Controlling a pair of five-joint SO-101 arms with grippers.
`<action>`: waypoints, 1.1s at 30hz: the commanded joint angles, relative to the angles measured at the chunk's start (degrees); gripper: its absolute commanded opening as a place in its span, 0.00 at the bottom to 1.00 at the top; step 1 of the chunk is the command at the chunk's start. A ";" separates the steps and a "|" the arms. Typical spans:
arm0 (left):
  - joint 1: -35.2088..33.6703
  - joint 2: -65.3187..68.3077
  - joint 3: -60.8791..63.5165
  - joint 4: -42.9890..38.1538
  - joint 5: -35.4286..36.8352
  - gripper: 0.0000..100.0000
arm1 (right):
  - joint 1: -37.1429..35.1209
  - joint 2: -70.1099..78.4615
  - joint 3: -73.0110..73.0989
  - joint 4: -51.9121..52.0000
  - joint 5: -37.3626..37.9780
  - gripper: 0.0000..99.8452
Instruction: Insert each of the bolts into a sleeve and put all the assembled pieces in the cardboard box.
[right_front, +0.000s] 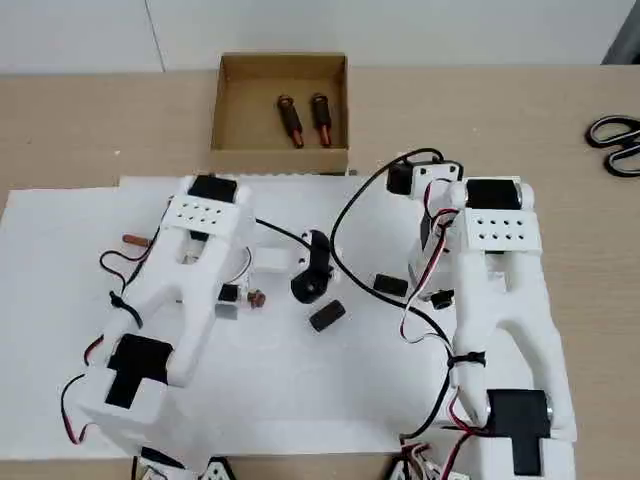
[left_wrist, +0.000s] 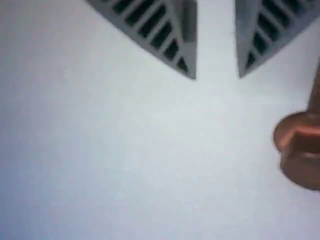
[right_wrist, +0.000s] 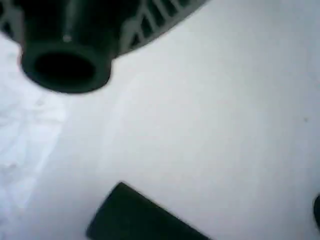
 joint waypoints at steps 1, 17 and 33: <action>0.18 -0.35 0.13 -2.90 -8.09 0.05 | 0.48 -2.68 -0.35 -0.13 0.62 0.01; 0.18 -0.44 -7.69 3.34 -11.08 0.06 | 0.48 -2.68 -0.35 -0.31 0.62 0.01; 0.09 6.33 -7.69 -3.43 -10.73 0.08 | 0.48 -2.68 -0.35 -0.22 0.62 0.01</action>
